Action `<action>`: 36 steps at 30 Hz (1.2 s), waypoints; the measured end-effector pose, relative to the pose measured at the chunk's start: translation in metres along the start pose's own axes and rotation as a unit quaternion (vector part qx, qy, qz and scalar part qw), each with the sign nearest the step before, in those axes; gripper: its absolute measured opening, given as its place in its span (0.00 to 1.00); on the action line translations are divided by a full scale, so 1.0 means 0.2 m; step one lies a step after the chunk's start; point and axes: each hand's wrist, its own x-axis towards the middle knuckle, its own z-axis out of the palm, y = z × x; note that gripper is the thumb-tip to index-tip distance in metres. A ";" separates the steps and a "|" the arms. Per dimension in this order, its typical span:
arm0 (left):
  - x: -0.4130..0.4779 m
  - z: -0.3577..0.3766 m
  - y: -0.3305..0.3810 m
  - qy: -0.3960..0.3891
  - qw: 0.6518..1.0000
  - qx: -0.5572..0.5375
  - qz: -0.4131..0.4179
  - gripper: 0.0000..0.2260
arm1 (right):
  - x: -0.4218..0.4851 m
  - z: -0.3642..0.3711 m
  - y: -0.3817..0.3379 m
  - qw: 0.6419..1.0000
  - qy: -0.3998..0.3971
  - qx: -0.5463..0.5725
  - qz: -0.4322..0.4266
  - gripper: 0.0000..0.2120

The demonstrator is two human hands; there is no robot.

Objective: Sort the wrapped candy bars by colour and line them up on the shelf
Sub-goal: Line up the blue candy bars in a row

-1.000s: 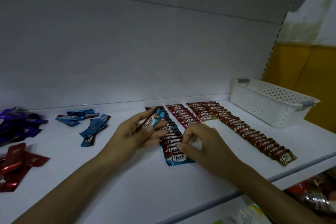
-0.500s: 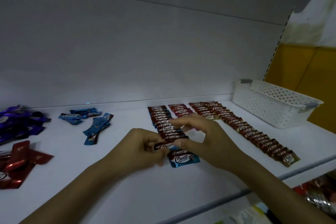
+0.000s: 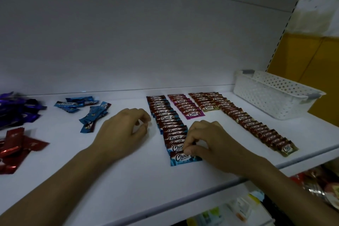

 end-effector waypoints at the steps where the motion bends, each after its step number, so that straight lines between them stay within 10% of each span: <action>1: 0.00 0.00 0.00 0.004 1.000 0.000 -0.001 0.05 | 0.01 0.00 0.00 1.000 0.003 -0.016 -0.002 0.04; 36: -0.04 0.05 0.02 -0.093 0.985 0.120 0.082 0.16 | 0.14 0.03 0.19 0.972 0.027 -0.234 0.006 0.15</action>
